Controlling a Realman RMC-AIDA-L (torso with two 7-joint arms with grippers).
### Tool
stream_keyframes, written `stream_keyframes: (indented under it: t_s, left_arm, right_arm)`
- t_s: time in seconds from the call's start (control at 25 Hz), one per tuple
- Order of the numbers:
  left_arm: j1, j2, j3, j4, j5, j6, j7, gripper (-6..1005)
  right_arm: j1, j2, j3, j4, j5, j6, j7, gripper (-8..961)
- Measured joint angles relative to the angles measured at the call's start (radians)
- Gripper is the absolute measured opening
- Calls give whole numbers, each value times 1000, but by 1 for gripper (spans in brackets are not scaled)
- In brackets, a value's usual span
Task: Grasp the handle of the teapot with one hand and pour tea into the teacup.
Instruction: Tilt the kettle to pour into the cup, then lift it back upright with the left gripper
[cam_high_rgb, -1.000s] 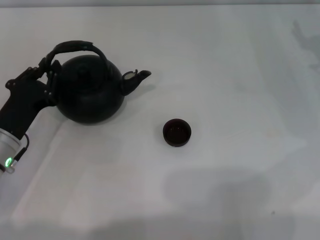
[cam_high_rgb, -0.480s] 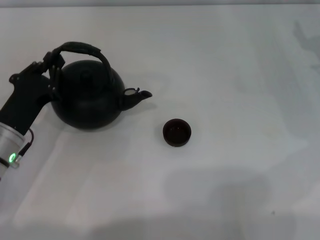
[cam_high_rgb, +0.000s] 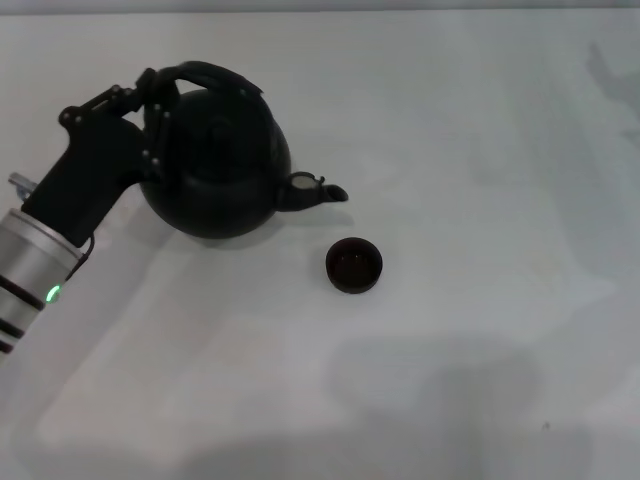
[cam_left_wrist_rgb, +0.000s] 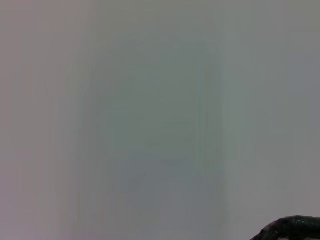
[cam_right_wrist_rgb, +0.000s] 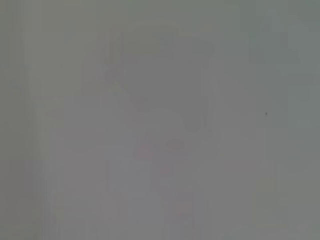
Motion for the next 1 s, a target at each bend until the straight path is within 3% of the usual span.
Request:
stream_keyframes:
  t_s: [0.36,1.0]
  left_arm:
    - [-10,1,0,4,92,8,165,145]
    - [-26,19,0,-83,105,84,170,127]
  right_arm:
    - [6,0,0,1,0,0,0,858]
    - [16,6,-2,16,-1,-3,0,858]
